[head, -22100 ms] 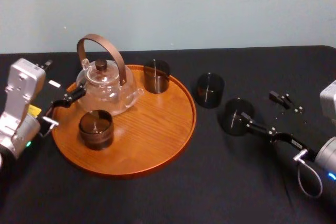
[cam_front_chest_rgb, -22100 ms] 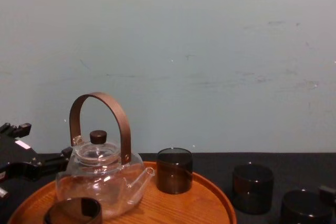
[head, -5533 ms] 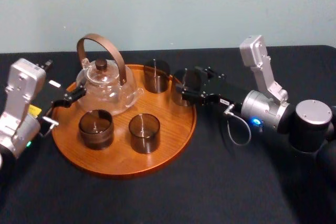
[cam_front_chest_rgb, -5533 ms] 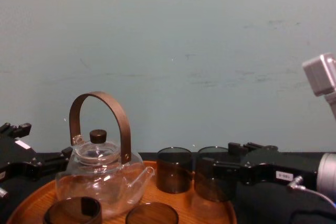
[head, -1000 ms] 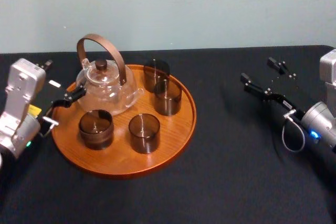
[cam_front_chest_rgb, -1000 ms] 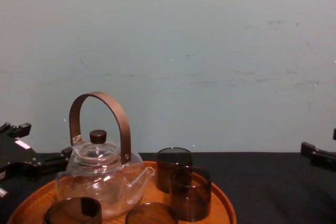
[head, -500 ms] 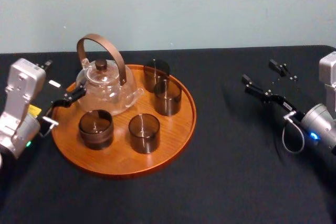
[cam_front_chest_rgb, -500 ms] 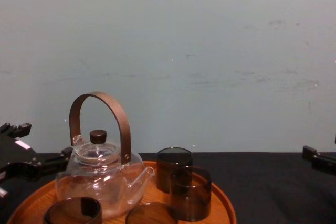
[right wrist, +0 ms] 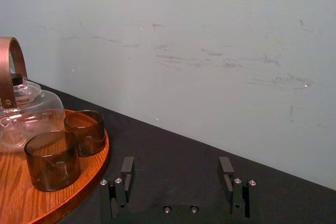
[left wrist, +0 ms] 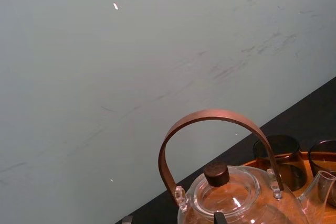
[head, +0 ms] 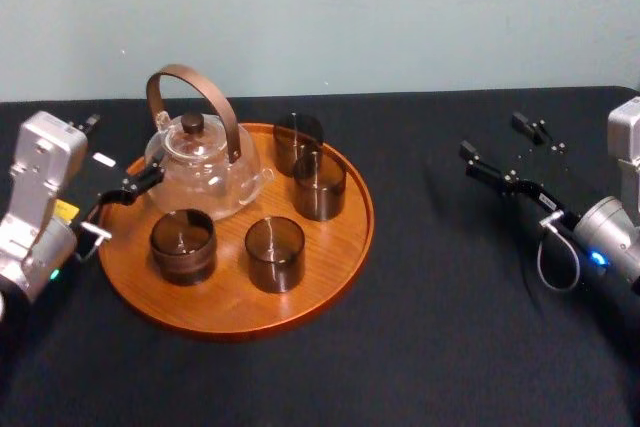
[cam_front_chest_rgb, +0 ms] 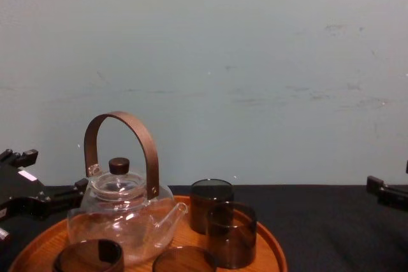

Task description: Pick up the glass from the table and place it on the tray.

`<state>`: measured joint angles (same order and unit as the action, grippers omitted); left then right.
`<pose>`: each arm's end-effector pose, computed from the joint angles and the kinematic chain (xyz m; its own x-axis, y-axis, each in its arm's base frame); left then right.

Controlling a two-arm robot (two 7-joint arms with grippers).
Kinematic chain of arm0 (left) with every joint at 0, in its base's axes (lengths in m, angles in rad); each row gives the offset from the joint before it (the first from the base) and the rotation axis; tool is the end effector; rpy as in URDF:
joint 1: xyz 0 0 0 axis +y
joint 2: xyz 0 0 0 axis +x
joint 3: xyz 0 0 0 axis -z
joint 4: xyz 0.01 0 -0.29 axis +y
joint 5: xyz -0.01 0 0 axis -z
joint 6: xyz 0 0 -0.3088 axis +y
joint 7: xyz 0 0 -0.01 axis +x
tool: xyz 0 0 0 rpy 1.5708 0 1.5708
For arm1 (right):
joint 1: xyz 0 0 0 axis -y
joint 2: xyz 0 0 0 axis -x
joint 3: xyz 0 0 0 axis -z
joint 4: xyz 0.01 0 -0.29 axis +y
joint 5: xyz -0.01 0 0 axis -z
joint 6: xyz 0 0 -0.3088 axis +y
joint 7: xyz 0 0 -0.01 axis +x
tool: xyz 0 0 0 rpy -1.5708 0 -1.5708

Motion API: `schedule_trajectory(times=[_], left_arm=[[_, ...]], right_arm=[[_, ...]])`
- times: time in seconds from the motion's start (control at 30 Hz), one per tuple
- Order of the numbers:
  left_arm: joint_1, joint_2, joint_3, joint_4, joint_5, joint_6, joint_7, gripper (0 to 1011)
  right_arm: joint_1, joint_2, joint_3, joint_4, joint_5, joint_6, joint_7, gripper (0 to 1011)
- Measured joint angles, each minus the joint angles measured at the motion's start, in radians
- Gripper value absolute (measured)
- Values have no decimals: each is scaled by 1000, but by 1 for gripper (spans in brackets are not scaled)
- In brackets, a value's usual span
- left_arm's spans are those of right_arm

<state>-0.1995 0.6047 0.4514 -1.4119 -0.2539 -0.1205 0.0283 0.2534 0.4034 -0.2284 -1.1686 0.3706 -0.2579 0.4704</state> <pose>0.3581 0.0827 -0.3023 0.2922 0.8803 0.3738 -0.9553 0.2873 0.0704 0.3870 -0.1039 -0.3276 0.5008 -0.8604 0.0941 0.8637 0.5039 0.0112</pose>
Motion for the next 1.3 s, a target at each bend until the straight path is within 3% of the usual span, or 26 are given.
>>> schedule_trajectory(times=[1.3], left_arm=[[0, 0, 0, 0, 0, 0, 0, 1001]], right_arm=[[0, 1, -1, -1, 1, 0, 1, 1002]])
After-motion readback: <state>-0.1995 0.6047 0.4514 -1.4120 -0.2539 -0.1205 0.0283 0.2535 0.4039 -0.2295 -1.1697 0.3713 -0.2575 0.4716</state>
